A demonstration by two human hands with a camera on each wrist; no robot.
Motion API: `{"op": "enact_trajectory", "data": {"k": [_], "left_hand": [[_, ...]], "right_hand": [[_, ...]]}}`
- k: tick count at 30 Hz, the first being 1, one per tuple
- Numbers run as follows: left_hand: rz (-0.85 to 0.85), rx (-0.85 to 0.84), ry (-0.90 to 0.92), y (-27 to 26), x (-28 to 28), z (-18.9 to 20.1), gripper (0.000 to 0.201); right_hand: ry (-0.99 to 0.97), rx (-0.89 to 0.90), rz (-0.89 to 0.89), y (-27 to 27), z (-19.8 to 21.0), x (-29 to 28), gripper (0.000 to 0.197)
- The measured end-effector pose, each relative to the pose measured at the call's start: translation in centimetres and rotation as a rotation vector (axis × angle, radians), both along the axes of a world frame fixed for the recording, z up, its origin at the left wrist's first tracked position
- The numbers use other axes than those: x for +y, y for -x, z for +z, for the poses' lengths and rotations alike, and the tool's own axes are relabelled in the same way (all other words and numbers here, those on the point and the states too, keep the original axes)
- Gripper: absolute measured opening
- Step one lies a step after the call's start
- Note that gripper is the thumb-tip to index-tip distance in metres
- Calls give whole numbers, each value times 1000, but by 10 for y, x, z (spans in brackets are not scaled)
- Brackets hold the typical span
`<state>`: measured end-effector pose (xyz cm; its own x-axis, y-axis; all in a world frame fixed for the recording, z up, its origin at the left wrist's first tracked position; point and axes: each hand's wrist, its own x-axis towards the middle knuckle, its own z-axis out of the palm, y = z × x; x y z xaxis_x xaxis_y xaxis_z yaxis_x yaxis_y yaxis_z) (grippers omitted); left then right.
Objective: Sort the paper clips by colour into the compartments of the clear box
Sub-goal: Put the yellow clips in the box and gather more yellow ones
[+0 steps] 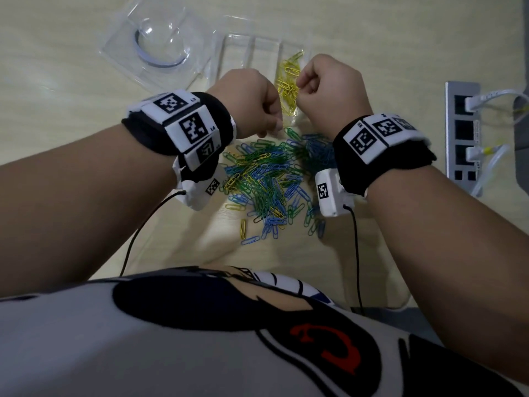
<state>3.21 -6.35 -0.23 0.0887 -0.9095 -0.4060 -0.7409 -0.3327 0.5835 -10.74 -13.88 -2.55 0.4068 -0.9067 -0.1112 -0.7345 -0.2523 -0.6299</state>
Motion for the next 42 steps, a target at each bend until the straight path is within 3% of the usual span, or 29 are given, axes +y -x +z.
{"op": "enact_trajectory", "data": {"k": [3,9,13,17,21,27,31,34,42], "left_hand": [[44,36,10,0,-3,1,9],[136,-65,73,4,-16,2,19],[178,-28,97,3,-18,3,16],[107,-63,103,0,-1,6,18],[-11,-160,-25,-5,37,1,9],[-150,-330,-248,-8,73,-20,26],[-183,-377,-214,-4,79,-25,22],[-204,-370,-168,-5,77,-25,17],[-159,-209,-132,-15,72,-21,21]], "right_hand": [[-5,10,2,0,1,-2,20],[-13,14,23,-3,4,-1,18],[23,40,47,1,12,3,22],[81,85,118,14,13,27,20],[2,262,325,18,-5,64,20],[111,353,483,-2,-22,78,23],[110,430,446,-1,-23,75,15],[63,418,416,2,-20,74,21],[8,405,297,13,-9,72,19]]}}
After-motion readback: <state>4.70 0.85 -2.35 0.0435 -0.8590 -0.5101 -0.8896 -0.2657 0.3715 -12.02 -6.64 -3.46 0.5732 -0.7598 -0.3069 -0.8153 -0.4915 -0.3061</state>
